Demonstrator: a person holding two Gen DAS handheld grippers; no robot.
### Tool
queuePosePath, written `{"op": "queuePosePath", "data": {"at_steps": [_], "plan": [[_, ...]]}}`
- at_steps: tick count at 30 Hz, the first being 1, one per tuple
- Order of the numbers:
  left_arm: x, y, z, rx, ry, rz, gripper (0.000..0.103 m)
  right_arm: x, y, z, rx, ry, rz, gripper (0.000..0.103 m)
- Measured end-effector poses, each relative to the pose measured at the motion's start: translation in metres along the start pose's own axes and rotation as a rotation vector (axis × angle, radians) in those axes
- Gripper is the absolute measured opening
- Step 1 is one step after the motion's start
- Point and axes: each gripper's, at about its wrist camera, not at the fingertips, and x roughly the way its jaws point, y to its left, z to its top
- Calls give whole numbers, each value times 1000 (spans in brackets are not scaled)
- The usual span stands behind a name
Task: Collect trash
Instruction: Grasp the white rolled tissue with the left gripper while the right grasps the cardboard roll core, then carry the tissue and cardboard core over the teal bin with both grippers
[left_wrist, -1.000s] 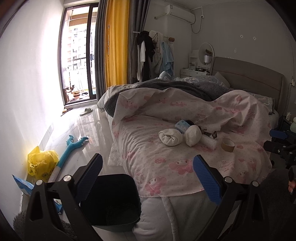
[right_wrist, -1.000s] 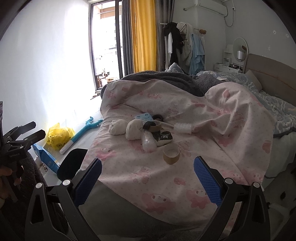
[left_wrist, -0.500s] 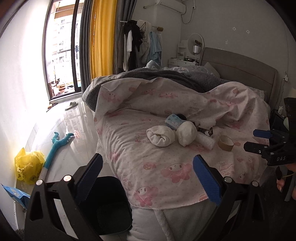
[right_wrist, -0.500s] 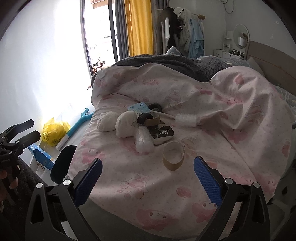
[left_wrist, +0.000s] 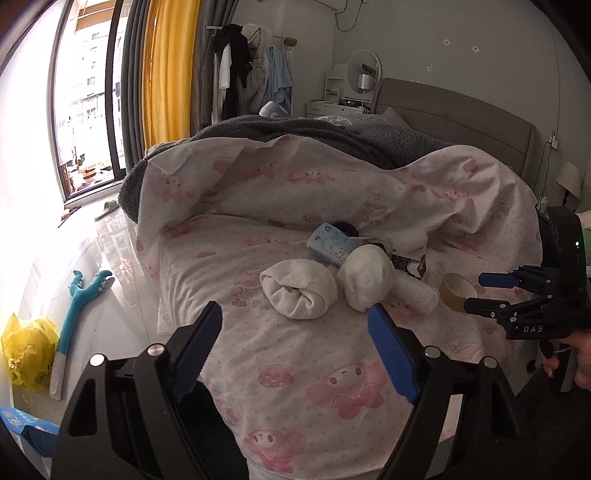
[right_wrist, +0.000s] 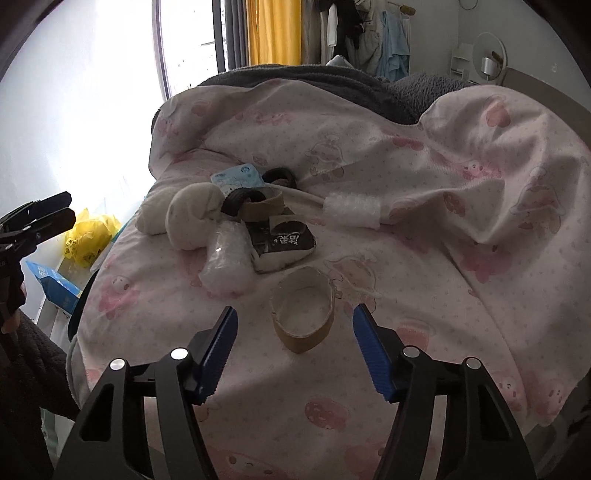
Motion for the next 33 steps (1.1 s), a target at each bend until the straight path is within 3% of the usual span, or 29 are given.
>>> {"op": "queuePosePath", "data": {"at_steps": [6,16,22,26,28,33], "plan": [[34,-8,4,31,56,-22,78,18,-13,1,13,23,12,57],[73,0,6,-41,129,-32,72,39,-7,2,-41,53,63,44],[88,3,6,-68,159,-68,71,34,-12,4,-20,15,62,42],[96,5,7,-89,157,-53,71,23,-19,10,25,-40,63,42],[99,7,10,-105,154,-48,61,20,-19,14,35,-59,66,42],[100,12,11,-138,151,-77,51,12,-9,35,43,-108,94,42]]}}
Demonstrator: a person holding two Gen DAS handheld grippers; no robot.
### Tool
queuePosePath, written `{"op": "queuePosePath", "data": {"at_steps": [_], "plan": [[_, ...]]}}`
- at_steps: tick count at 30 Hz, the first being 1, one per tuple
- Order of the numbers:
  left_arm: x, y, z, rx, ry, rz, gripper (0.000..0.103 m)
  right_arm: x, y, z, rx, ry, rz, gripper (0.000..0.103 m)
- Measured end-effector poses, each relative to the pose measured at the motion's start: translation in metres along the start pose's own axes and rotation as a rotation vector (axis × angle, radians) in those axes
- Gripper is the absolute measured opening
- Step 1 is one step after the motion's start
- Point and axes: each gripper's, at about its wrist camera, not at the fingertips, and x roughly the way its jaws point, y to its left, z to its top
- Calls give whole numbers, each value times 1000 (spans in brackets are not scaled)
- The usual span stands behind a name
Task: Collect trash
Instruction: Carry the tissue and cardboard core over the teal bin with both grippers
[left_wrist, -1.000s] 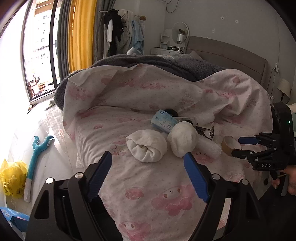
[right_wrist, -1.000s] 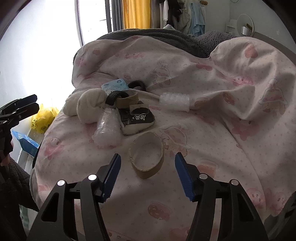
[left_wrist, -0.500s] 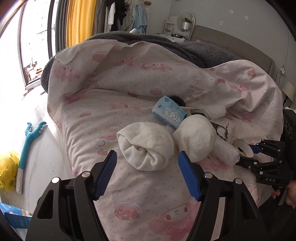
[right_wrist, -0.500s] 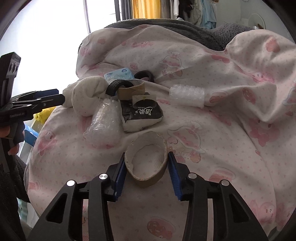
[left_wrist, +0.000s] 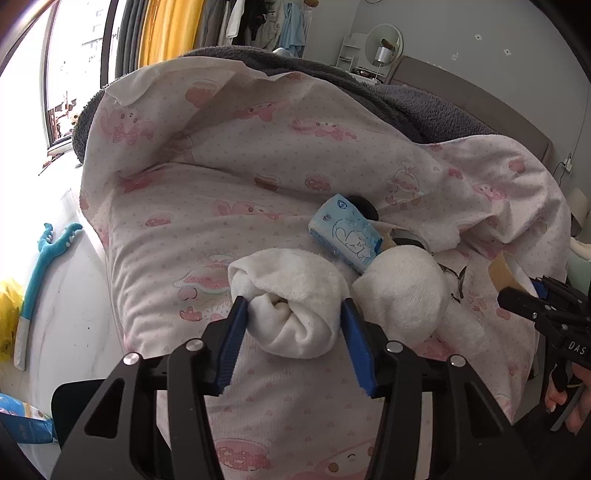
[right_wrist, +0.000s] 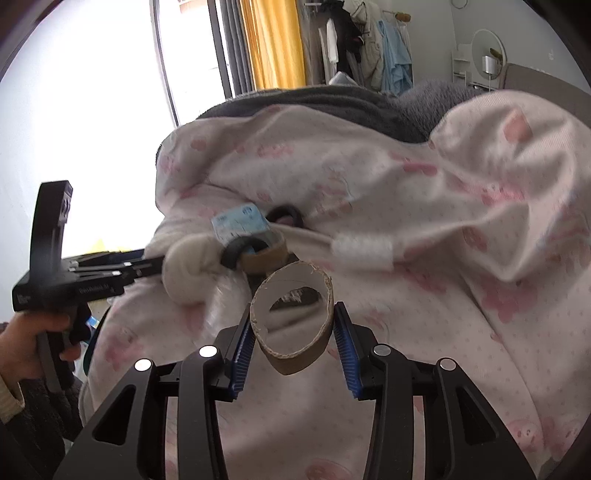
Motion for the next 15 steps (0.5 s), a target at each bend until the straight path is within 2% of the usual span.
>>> {"op": "queuePosePath", "data": {"at_steps": [6,10,15], "plan": [[-15,9,4,-36,-45,-26,44,-5,19,23,-9,-21,48,42],[-31,16,4,-35,-87,-26,43,-10,37,36,-29,-45,71,42],[-53,33,0,-58,-125,-4,43,-12,63,52,-17,-75,143,42]]}}
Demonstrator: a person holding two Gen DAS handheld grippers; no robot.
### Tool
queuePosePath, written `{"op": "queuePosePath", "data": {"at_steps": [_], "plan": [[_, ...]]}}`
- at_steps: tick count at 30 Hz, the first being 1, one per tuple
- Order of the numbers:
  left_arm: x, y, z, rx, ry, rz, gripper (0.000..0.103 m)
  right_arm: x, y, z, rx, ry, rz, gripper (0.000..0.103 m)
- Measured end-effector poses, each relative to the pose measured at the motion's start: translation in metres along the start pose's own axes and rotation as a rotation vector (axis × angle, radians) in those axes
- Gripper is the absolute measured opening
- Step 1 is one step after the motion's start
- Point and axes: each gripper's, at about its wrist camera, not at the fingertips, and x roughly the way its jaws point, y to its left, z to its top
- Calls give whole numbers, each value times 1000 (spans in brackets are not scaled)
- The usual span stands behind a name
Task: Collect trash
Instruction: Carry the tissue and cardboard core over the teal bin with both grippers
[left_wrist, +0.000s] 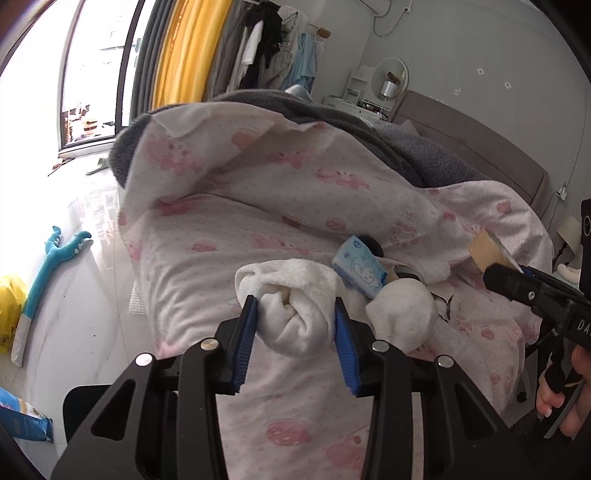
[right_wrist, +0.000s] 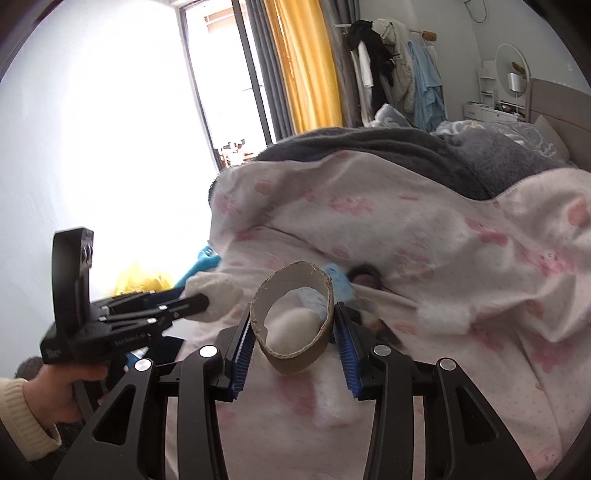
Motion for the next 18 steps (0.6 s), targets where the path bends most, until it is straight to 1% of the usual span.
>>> {"op": "queuePosePath", "data": {"at_steps": [3,7,11,15,18], "plan": [[-11,14,-3,-21,-11,20,42,7,21,7,-18,0,32,42],[-19,37,-11,-46,8,69,43,21,52,13,-50,21,77,42],[-20,64,-23,-78,68,121,43,36,80,14,-71,51,111,42],[-19,87,-38,-87,126,176,43,52,110,11,-102,88,146,42],[-20,102,-49,-98,164,203,43,62,133,8,-124,111,170,42]]}}
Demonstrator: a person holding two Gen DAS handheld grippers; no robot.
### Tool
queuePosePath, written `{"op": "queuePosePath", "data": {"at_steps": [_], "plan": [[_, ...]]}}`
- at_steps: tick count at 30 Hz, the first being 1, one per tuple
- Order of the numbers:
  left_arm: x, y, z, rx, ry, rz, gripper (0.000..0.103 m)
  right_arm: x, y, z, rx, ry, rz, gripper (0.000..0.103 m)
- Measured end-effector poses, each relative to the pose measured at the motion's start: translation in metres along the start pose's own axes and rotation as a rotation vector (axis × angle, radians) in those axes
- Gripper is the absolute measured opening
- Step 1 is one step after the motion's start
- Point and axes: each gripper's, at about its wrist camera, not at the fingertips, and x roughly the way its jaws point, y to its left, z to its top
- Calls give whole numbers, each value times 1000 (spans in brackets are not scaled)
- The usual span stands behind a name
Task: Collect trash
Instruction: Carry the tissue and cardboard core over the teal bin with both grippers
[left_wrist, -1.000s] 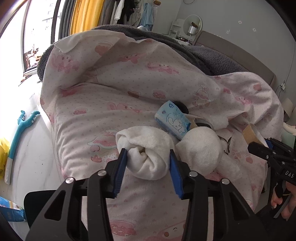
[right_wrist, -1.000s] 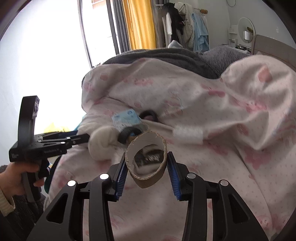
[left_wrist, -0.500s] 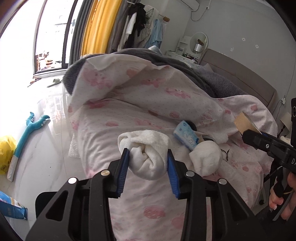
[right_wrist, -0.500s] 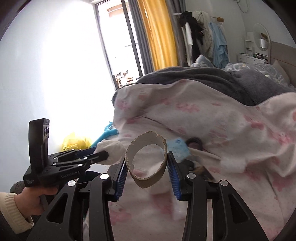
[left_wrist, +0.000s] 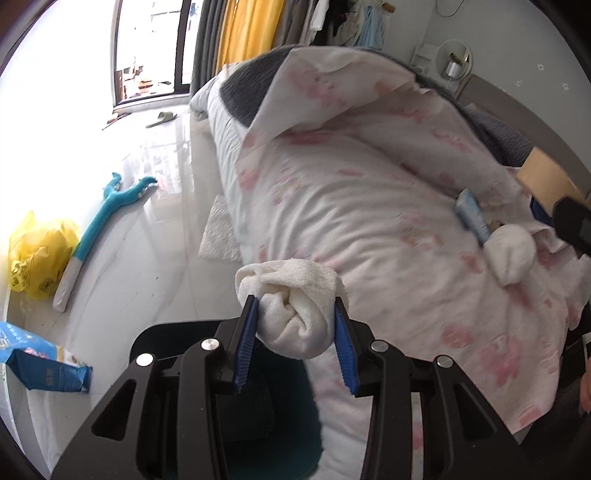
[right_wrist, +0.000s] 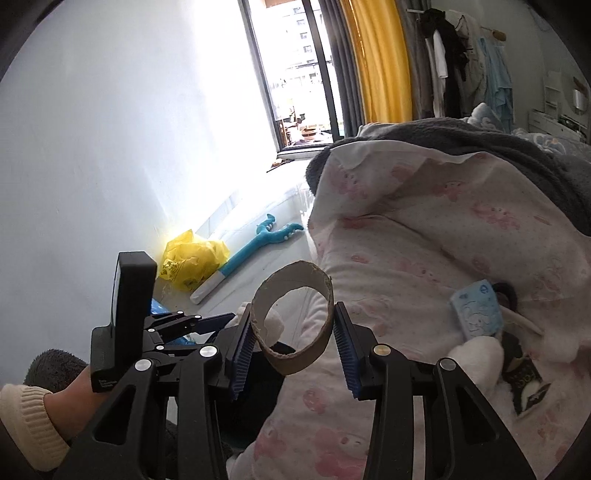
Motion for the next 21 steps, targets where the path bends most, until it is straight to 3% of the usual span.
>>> {"op": "queuePosePath", "data": {"at_steps": [9,21], "plan": [[17,47,-30,-44,155,108,43,54,46,-6,-32,115,38,42],[33,94,-72,-120,343,126,46,100,76,-15,-5,212,60,42]]}}
